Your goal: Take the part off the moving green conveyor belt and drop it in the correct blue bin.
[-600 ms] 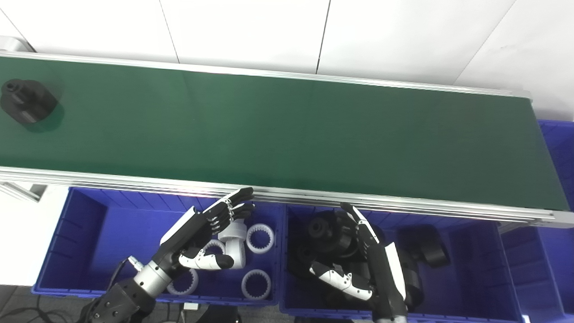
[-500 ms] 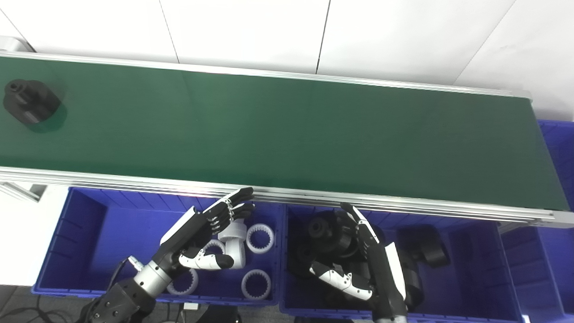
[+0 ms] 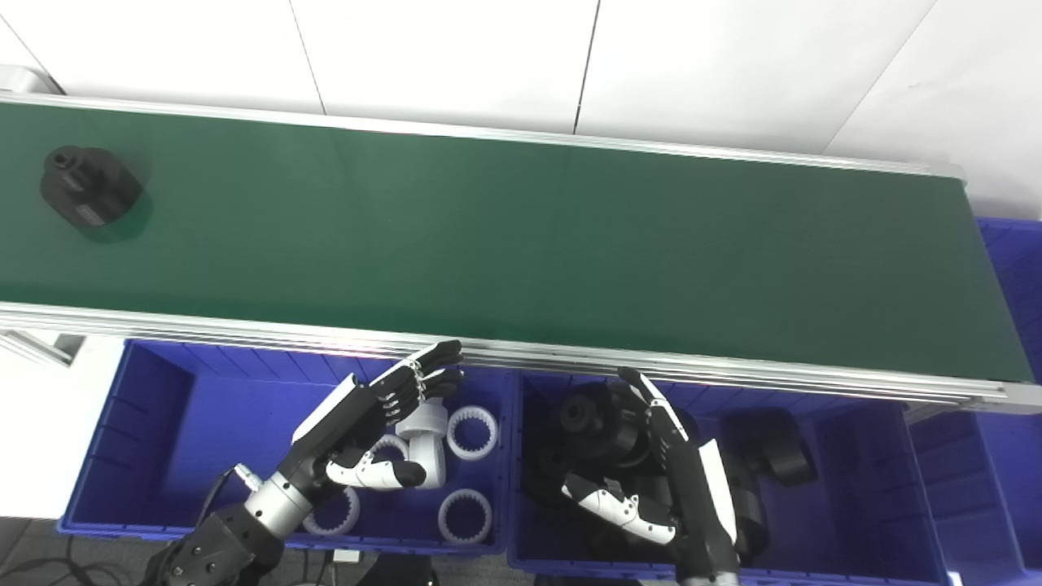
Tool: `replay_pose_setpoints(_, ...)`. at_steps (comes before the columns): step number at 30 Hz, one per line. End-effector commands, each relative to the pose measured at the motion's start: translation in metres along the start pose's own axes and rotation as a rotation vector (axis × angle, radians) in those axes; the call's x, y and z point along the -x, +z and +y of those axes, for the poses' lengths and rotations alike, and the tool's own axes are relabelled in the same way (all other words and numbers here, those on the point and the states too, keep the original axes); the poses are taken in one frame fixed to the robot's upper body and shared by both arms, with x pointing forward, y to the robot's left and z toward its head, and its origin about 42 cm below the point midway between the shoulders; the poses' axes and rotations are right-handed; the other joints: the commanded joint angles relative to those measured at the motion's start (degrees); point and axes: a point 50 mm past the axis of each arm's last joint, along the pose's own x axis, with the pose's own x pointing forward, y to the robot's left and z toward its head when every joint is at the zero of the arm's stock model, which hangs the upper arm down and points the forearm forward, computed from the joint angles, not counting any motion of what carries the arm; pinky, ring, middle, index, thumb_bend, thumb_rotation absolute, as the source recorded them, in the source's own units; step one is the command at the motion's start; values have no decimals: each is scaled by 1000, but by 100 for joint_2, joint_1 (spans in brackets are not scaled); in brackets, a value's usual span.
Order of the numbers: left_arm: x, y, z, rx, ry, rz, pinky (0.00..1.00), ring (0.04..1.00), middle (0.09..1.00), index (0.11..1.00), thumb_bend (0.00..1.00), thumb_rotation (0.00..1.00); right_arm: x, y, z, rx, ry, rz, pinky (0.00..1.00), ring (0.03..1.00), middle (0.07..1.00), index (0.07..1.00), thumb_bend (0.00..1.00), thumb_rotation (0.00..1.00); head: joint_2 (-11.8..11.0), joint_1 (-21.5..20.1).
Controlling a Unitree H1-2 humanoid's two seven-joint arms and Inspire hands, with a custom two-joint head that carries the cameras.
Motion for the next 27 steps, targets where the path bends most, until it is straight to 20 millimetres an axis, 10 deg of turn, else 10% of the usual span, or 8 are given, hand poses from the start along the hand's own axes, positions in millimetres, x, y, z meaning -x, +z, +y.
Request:
replay_pose_setpoints(1,-4,9,4,-14,6,-49,872,895,943,923,813,506,0,8,0,-15,-17,-62,819,845,846,891,777,392,-4,1)
replay_pose_setpoints(21,-4,9,4,-19,-3,-61,875,898,945,928,802,503,0,9,0,-26,-18,-69,814,847,848,894,774,384,13,11)
replay_pose_setpoints(27,-1,4,-5,-48,-10,-38,878,916,943,936,817,519,6,0,-6,19,0,-74,794,834,851,909,769,437,-598,1107)
